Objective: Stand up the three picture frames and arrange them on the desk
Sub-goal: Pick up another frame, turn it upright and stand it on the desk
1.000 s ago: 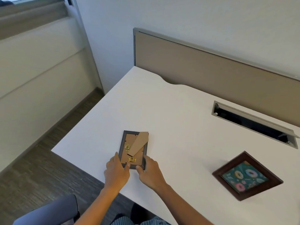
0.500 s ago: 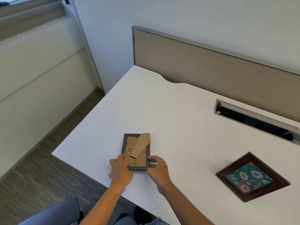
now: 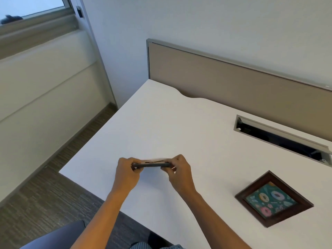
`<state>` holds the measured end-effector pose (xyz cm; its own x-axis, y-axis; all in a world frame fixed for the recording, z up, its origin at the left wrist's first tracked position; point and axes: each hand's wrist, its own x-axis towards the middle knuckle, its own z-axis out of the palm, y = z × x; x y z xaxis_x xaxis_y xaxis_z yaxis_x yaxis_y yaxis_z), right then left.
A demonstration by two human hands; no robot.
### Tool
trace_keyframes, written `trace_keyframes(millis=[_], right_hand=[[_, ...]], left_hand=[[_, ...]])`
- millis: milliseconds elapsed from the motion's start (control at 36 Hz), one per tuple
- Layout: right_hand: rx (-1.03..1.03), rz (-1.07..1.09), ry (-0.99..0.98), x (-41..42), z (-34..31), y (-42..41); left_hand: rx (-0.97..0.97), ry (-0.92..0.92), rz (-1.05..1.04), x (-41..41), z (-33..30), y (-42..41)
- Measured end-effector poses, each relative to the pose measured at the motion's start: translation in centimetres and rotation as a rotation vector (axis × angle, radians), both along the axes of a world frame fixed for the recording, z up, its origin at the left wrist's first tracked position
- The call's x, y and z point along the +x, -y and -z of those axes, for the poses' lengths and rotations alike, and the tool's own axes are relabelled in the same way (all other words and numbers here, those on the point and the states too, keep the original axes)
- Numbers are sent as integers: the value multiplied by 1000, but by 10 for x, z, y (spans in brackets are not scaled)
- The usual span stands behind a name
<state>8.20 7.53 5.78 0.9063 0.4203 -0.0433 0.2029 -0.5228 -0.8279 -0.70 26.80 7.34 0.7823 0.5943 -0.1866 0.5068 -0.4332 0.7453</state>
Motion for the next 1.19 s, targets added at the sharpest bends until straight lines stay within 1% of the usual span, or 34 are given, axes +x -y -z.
trace_keyframes(millis=[56, 111, 167, 222, 306, 389, 472, 583, 694, 750, 917, 1028, 1194], right_hand=[[29, -6, 26, 6, -13, 1], [29, -9, 54, 10, -24, 3], [64, 30, -17, 11, -38, 8], [109, 76, -144, 11, -53, 16], [166, 148, -287, 9, -68, 33], [217, 202, -388, 7, -75, 53], [259, 222, -440, 4, -76, 75], [304, 216, -498, -1, -79, 99], [299, 199, -542, -3, -82, 113], [343, 241, -539, -1, -85, 148], [268, 194, -582, -11, -91, 153], [264, 218, -634, -15, -95, 169], [345, 310, -738, -20, -93, 188]], left_hand=[[6, 17, 8, 5, -19, -1], [-37, 4, 24, 9, -39, 2], [-119, 7, 28, 11, -56, 9], [-182, 28, 35, 10, -69, 19], [-270, 69, 21, 9, -78, 36], [-326, 93, -20, 10, -85, 55], [-368, 105, -46, 11, -89, 75], [-501, 139, -81, 11, -94, 101], [-605, 137, -111, 12, -89, 110], [-622, 116, -60, 22, -94, 144], [-628, 145, -109, 18, -91, 150], [-627, 141, -68, 26, -92, 164], [-614, 137, 24, 35, -90, 180]])
